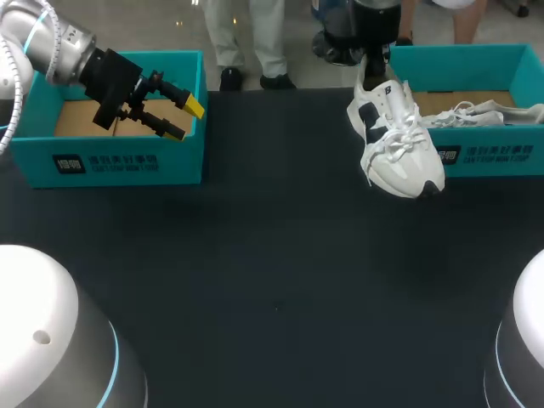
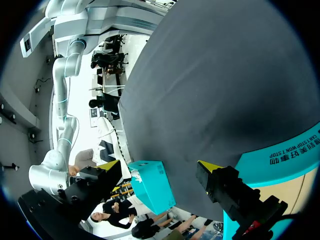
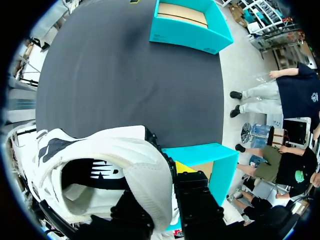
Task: Take the shoe out of the shoebox, open the shoe tongue, remove and reinsert the insole, then place the shoe into the shoebox
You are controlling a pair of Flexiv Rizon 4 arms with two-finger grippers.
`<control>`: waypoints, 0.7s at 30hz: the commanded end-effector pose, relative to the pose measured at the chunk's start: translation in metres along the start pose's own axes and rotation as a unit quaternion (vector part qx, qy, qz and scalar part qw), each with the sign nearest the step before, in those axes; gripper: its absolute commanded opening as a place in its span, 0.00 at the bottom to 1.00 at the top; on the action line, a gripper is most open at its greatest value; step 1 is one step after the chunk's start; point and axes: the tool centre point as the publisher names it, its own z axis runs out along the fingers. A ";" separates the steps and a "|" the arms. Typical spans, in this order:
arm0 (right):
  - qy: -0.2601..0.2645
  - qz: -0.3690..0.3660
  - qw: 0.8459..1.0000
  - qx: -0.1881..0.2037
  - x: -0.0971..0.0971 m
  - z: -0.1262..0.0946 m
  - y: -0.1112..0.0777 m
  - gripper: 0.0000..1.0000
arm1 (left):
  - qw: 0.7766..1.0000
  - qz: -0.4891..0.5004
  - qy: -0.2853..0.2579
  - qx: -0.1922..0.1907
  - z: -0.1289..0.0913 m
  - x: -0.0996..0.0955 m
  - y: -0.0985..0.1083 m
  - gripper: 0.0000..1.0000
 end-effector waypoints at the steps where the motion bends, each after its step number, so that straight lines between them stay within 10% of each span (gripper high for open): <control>1: -0.001 0.025 1.000 -0.015 -0.001 0.007 -0.010 0.00 | 1.000 0.000 0.001 0.000 0.000 0.000 0.000 1.00; 21: -0.001 0.025 1.000 -0.015 -0.001 0.007 -0.010 0.00 | 1.000 0.000 0.001 0.000 0.000 0.000 0.000 1.00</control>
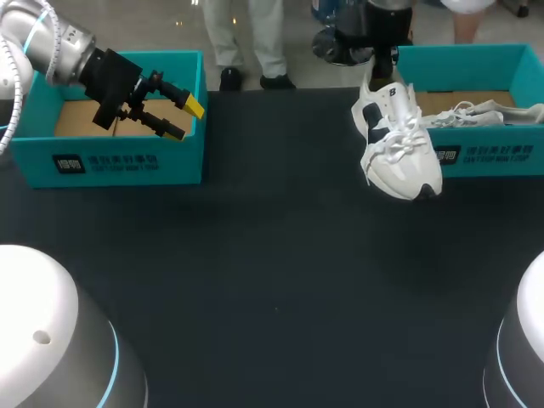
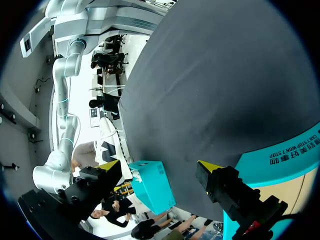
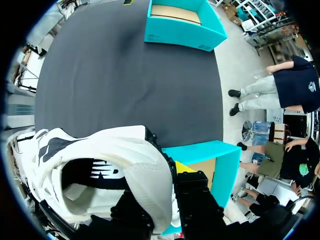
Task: Take the shoe out of the shoebox, open the shoe tongue, remove and reinsert the insole, then place the shoe into the shoebox
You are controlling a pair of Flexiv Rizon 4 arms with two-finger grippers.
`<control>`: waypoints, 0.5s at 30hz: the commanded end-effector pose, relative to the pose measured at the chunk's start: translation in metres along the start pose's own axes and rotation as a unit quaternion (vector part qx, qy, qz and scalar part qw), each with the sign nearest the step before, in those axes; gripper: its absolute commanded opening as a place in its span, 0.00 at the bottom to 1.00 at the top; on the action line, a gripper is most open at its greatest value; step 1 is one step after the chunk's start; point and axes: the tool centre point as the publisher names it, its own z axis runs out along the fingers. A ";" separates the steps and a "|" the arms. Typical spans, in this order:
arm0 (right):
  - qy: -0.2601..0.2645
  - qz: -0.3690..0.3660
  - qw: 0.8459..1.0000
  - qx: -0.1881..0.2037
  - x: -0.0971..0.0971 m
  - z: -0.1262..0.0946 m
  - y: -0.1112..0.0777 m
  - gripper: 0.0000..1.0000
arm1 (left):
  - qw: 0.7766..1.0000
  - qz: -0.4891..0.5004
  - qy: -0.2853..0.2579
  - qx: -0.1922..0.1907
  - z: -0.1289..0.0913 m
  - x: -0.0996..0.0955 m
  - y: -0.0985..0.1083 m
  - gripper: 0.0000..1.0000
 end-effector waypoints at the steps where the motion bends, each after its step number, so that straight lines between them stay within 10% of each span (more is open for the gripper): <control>1: 0.000 0.000 1.000 -0.001 0.000 -0.001 -0.001 0.00 | 1.000 0.000 0.001 0.000 0.000 0.000 0.000 1.00; 15: -0.003 -0.006 1.000 0.015 -0.054 0.014 -0.064 0.00 | 1.000 0.000 0.001 0.000 0.000 0.000 0.000 1.00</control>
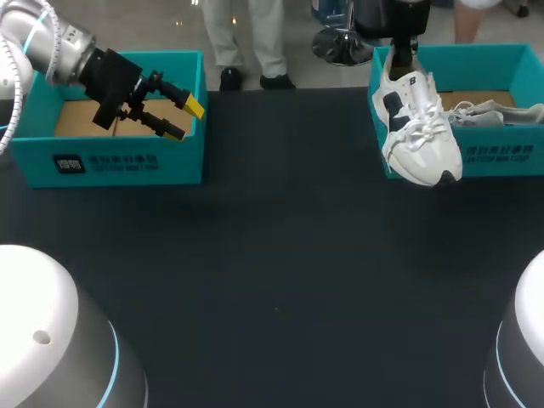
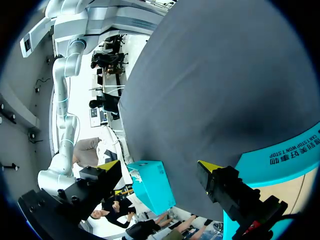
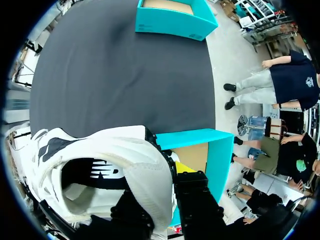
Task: Take the shoe out of the shoebox, open the shoe tongue, remove and reinsert the insole, then place the shoe into the shoebox
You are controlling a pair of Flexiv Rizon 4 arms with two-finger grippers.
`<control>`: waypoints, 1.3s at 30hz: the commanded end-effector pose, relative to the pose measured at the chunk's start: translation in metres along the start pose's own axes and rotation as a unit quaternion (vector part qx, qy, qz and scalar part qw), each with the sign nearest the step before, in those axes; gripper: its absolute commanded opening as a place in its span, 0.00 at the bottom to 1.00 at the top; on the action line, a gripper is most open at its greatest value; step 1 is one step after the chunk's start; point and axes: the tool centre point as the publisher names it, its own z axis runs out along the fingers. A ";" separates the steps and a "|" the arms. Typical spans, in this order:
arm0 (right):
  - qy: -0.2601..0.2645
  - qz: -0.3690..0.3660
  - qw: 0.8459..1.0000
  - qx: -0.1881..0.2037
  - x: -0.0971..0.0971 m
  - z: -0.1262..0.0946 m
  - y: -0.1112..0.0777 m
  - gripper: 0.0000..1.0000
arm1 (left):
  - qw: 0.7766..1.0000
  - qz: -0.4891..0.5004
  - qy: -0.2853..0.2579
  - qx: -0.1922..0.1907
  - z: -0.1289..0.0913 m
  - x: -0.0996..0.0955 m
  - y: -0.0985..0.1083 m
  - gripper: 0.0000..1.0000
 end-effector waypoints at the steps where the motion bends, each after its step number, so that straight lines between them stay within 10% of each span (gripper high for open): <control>1: 0.014 -0.004 1.000 -0.011 -0.021 0.007 -0.023 0.00 | 1.000 0.000 0.001 0.000 0.000 0.000 0.000 1.00; 17: 0.025 0.038 0.999 0.004 -0.059 0.034 -0.092 0.00 | 1.000 0.000 0.001 0.000 0.000 0.000 0.000 1.00; 39: 0.011 0.045 0.999 0.017 -0.070 0.040 -0.113 0.00 | 1.000 0.000 0.001 0.000 0.000 0.000 0.000 1.00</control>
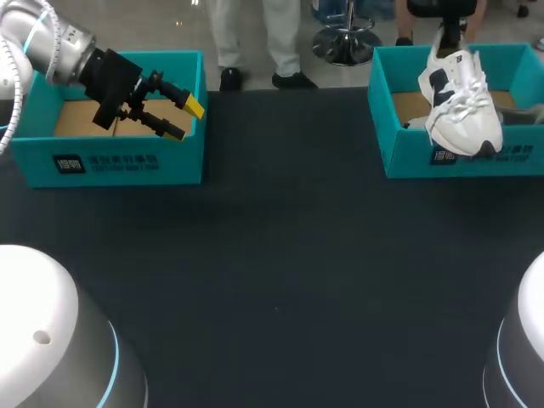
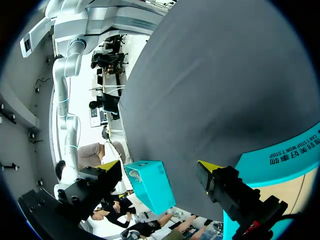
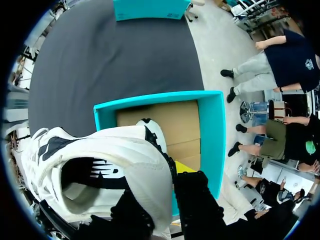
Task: Take the shoe out of the shoebox, open the shoe tongue, remove and reinsert the insole, then place the shoe into the shoebox
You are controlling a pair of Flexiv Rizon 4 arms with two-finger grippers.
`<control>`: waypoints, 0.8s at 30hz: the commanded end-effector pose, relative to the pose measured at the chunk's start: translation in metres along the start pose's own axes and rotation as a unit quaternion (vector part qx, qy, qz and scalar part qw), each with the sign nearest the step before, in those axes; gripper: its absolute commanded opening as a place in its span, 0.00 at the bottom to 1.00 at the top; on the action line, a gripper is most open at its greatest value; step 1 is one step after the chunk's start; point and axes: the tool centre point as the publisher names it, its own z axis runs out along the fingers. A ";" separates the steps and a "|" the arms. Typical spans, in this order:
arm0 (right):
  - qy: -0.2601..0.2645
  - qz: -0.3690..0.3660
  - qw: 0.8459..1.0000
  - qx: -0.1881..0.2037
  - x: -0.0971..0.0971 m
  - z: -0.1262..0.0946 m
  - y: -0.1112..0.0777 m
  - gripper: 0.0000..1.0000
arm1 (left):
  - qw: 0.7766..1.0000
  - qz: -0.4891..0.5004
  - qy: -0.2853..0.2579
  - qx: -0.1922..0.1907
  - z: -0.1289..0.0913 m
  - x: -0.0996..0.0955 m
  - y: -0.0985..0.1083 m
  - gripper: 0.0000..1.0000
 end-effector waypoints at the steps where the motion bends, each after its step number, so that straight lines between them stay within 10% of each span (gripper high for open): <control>1: -0.006 0.001 1.000 0.009 -0.013 0.006 -0.018 0.00 | 1.000 0.000 0.001 0.000 0.000 0.000 0.000 1.00; 24: 0.007 0.045 0.998 0.048 -0.086 0.046 -0.125 0.00 | 1.000 0.000 0.001 0.000 0.000 0.000 0.000 1.00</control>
